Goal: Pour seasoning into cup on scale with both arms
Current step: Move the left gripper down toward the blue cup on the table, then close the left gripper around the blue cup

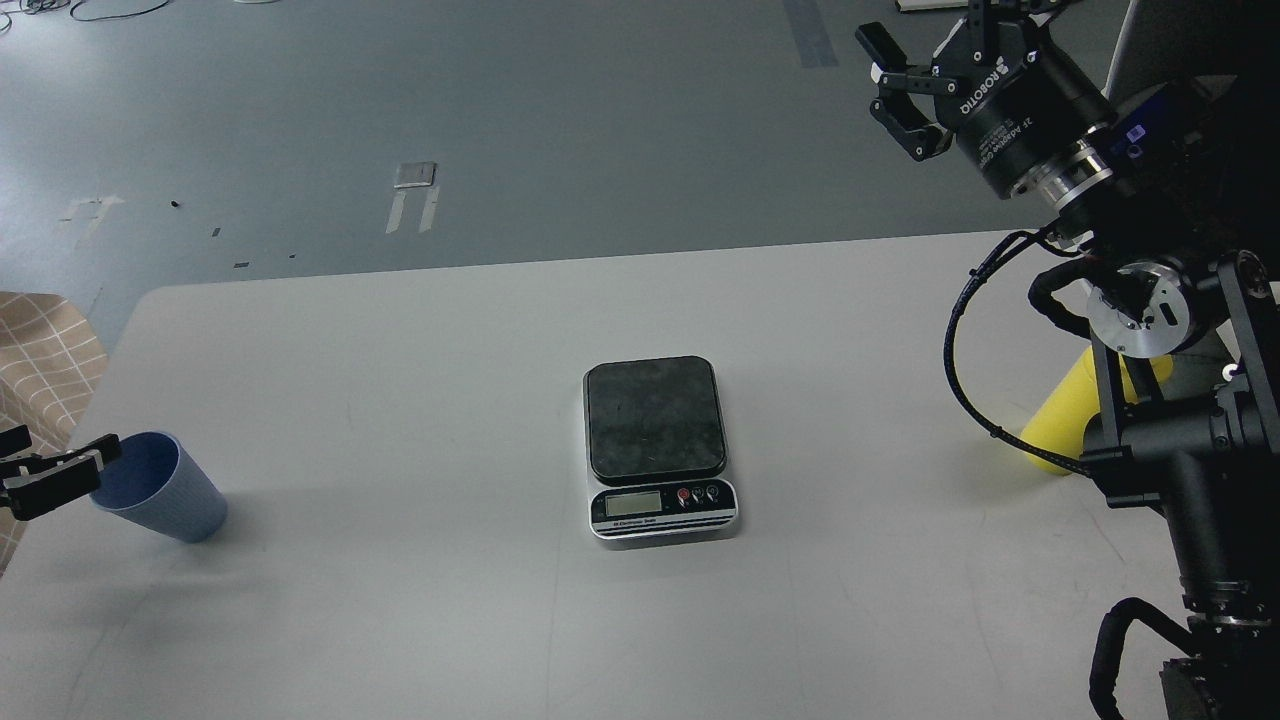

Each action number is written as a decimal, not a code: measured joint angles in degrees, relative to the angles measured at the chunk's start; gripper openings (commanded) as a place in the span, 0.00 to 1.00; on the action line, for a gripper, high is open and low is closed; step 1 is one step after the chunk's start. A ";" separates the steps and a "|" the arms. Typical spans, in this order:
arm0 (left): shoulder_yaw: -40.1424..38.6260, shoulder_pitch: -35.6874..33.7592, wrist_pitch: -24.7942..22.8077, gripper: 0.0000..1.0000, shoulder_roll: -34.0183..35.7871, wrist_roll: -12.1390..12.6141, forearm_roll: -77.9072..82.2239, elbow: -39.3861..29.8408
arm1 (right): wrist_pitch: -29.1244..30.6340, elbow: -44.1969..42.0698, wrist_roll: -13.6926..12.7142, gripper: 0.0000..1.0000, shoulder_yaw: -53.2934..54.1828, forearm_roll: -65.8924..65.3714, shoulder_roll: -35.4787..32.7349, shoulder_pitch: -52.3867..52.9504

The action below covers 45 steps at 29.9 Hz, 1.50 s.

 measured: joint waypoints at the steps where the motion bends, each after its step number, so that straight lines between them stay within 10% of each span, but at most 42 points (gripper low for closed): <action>1: 0.01 0.00 0.00 0.99 -0.29 0.00 0.00 0.15 | 0.00 0.11 0.00 0.99 0.00 0.00 -0.01 -0.12; 8: 0.36 0.09 0.00 0.97 -1.66 -0.02 0.00 0.93 | 0.09 0.33 0.00 0.99 -0.05 0.01 0.10 -0.30; 32: 1.86 0.53 0.09 0.38 -4.28 -0.02 0.72 2.28 | 0.18 0.63 0.00 0.99 -0.32 -0.08 -0.07 -1.00; 45: 2.44 0.53 0.06 0.23 -5.62 -0.02 0.55 4.31 | 0.18 0.63 0.04 0.99 -0.33 -0.17 0.12 -1.35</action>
